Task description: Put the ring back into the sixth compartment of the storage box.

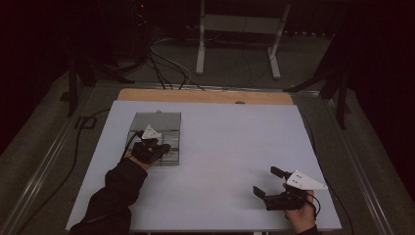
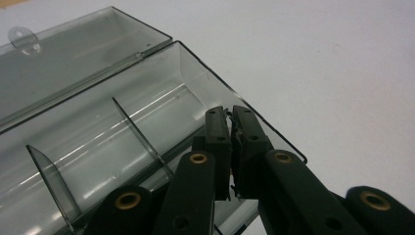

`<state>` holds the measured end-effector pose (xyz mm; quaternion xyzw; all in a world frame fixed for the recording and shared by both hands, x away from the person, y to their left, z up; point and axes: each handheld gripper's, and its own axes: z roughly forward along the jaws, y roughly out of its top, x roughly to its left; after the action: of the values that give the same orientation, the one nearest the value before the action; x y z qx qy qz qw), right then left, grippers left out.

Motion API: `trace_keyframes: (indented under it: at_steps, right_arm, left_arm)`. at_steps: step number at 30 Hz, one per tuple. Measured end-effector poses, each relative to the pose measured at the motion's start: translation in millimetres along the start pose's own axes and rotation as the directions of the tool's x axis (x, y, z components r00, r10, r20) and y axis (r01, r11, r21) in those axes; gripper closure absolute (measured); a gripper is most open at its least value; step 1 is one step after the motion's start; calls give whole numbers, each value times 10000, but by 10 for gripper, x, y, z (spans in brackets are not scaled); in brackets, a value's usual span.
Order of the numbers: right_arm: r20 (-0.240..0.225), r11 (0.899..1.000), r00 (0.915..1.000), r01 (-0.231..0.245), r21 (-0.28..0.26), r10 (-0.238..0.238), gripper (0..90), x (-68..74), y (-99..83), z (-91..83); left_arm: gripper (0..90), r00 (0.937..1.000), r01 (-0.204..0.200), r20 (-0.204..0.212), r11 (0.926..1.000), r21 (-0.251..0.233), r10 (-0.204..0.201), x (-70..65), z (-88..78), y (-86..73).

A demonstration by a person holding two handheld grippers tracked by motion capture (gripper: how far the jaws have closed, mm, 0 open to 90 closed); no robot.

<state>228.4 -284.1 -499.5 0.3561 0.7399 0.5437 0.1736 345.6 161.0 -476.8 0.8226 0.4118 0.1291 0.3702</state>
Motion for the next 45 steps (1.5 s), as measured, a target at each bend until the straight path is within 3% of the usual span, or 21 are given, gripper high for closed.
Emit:
trace_keyframes:
  at_steps: [10,20,23,27,31,38,45]
  right_arm:
    - [1,10000,10000,24,29,-24,0,2,-2,1]
    - [6,10000,10000,27,31,-27,0,3,-4,2]
    - [25,10000,10000,-35,37,35,0,-3,-3,3]
    - [30,10000,10000,-17,38,17,0,-2,-3,2]
    - [24,10000,10000,3,40,-3,0,2,-4,-1]
    - [24,10000,10000,-13,42,13,0,-2,-4,3]
    - [38,10000,10000,-42,38,42,0,-5,-4,3]
  left_arm:
    - [881,10000,-51,78,9988,487,47,-12,68,-15]
    - [858,9999,149,-65,9996,256,-147,-10,32,1]
    - [769,9996,221,-178,9995,210,-217,-4,4,7]
    - [578,9995,295,-60,9995,-140,-296,-24,-66,53]
    - [392,9998,178,-15,9997,-180,-178,-59,-114,67]
    - [202,9992,388,-24,9987,-330,-389,-54,-182,60]
    - [103,9988,480,59,9976,-502,-478,-43,-298,42]
